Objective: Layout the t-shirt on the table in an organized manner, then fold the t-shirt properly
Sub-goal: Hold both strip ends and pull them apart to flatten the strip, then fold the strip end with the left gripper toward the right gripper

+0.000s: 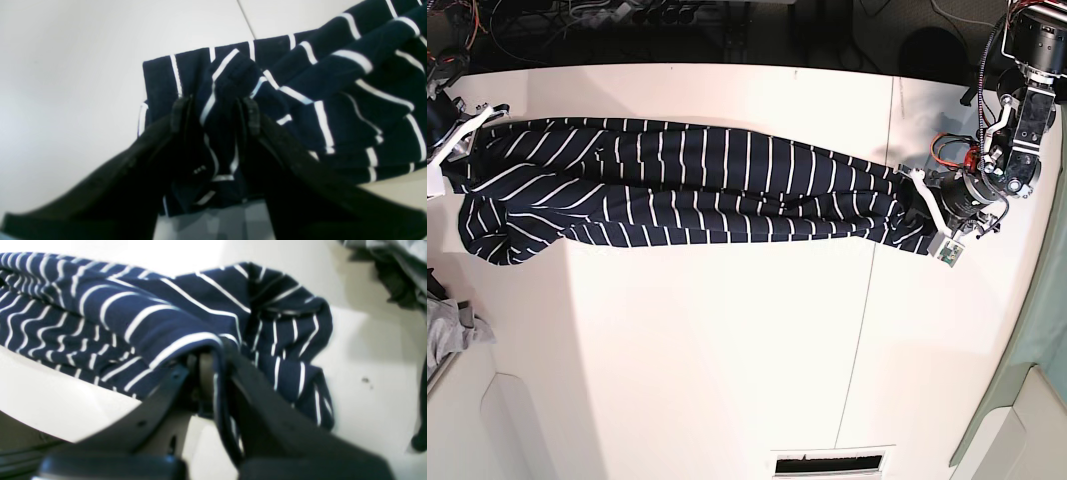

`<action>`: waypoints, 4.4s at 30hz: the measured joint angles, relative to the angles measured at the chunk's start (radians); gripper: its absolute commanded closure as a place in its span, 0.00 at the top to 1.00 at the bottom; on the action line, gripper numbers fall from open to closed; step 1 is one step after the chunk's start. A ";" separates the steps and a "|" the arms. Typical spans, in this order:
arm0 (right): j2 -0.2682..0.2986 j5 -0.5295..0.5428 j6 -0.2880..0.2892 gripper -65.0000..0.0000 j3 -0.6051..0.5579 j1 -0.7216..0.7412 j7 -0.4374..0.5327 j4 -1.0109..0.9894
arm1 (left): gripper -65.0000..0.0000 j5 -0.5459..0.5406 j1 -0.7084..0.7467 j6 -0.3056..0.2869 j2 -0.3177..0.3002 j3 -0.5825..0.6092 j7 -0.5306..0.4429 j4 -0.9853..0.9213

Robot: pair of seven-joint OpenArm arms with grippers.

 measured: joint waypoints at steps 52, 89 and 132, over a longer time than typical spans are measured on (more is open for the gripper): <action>-0.126 0.017 -0.002 0.00 -0.085 0.269 0.062 -0.557 | 0.57 -0.382 -0.020 -0.081 0.130 -0.390 0.280 -0.142; -0.127 0.040 -0.001 0.00 -0.085 0.269 0.067 -0.561 | 0.00 -0.359 0.096 -0.041 0.244 -0.244 0.327 0.430; -0.119 0.172 0.003 0.49 0.039 0.264 -0.102 -0.298 | 0.47 -0.203 0.003 -0.236 0.574 0.319 0.131 0.172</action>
